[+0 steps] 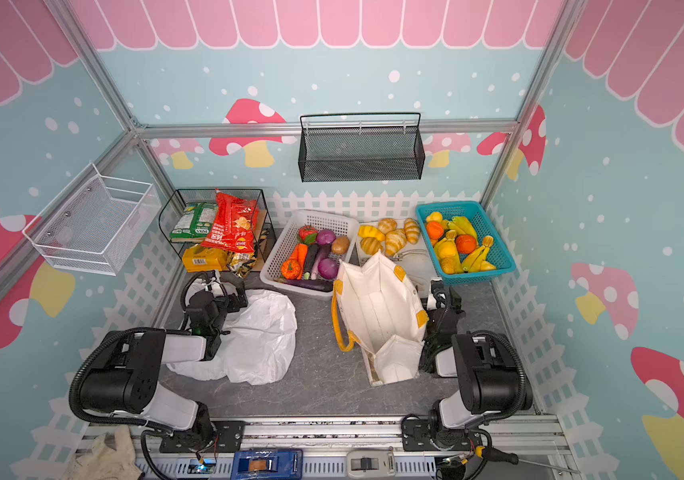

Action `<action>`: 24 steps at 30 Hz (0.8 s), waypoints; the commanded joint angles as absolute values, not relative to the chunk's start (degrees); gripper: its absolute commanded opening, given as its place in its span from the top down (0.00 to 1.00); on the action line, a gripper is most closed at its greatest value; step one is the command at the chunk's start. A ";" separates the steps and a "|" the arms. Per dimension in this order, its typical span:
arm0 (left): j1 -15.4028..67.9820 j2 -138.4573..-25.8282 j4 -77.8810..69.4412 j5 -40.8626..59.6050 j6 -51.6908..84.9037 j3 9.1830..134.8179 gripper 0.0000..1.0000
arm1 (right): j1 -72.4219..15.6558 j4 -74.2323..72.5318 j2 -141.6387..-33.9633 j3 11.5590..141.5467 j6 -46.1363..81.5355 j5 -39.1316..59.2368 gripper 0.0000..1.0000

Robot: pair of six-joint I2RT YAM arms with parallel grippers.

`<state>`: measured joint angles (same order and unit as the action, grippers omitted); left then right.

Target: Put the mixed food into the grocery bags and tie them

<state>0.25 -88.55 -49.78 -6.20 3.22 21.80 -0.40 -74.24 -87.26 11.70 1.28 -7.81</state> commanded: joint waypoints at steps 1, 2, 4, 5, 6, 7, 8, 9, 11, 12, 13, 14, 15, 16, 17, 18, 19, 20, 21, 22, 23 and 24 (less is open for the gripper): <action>0.49 -88.07 -49.55 -5.40 2.63 22.94 0.00 | -0.39 -76.77 -87.61 11.16 0.22 -7.10 0.01; 0.46 -88.07 -49.49 -5.36 2.66 22.94 0.00 | -0.44 -76.68 -87.56 11.23 0.02 -6.58 0.00; 0.51 -88.07 -49.55 -5.31 2.71 22.94 0.00 | -0.44 -76.48 -87.61 11.21 -0.04 -6.24 0.01; 0.52 -88.07 -49.50 -5.35 2.71 22.93 0.00 | -0.44 -76.50 -87.63 11.25 -0.09 -6.24 0.00; 0.51 -88.07 -49.51 -5.41 2.68 22.91 0.00 | -0.44 -76.47 -87.65 11.25 -0.06 -6.22 0.00; 0.49 -88.07 -49.52 -5.29 2.71 22.94 0.00 | -0.44 -76.46 -87.58 11.25 -0.07 -6.24 0.00; 0.45 -88.07 -49.52 -5.37 2.72 22.94 0.00 | -0.44 -76.46 -87.66 11.25 -0.07 -6.24 0.00; 0.52 -88.07 -49.52 -5.39 2.71 22.91 0.00 | -0.40 -76.47 -87.62 11.24 -0.07 -6.24 0.00; 0.46 -88.07 -49.50 -5.36 2.71 22.91 0.00 | -0.48 -76.47 -87.59 11.24 -0.06 -6.24 0.00; 0.51 -88.07 -49.48 -5.36 2.68 22.91 0.00 | -0.44 -76.47 -87.66 11.24 -0.04 -6.24 0.00; 0.45 -88.07 -49.47 -5.35 2.62 22.94 0.00 | -0.44 -76.45 -87.63 11.25 -0.06 -6.23 0.00; 0.46 -88.07 -49.49 -5.34 2.67 22.90 0.00 | -0.44 -76.48 -87.60 11.23 -0.04 -6.24 0.01; 0.51 -88.07 -49.52 -5.37 2.70 22.94 0.00 | -0.44 -76.48 -87.63 11.21 -0.01 -6.28 0.00; 0.52 -88.07 -49.48 -5.36 2.70 22.94 0.00 | -0.44 -76.52 -87.58 11.23 -0.02 -6.24 0.00; 0.53 -88.07 -49.53 -5.34 2.67 22.92 0.00 | -0.44 -76.47 -87.66 11.24 -0.04 -6.24 0.01; 0.49 -88.06 -49.50 -5.41 2.67 22.92 0.00 | -0.48 -76.46 -87.63 11.22 -0.07 -6.24 0.00; 0.46 -88.07 -49.53 -5.44 2.71 22.94 0.00 | -0.44 -76.46 -87.64 11.18 -0.08 -6.19 0.00; 0.46 -88.07 -49.55 -5.36 2.72 22.86 0.00 | -0.43 -76.49 -87.65 11.25 -0.02 -6.15 0.00; 0.48 -88.07 -49.49 -5.30 2.72 22.94 0.00 | -0.44 -76.48 -87.70 11.27 -0.07 -6.17 0.00; 0.49 -88.07 -49.48 -5.30 2.72 22.94 0.00 | -0.43 -76.47 -87.70 11.32 -0.04 -6.13 0.00; 0.47 -88.07 -49.51 -5.34 2.72 22.94 0.00 | -0.44 -76.47 -87.65 11.24 -0.08 -6.11 0.00; 0.45 -88.07 -49.49 -5.31 2.68 22.93 0.00 | -0.44 -76.48 -87.65 11.26 -0.08 -6.18 0.00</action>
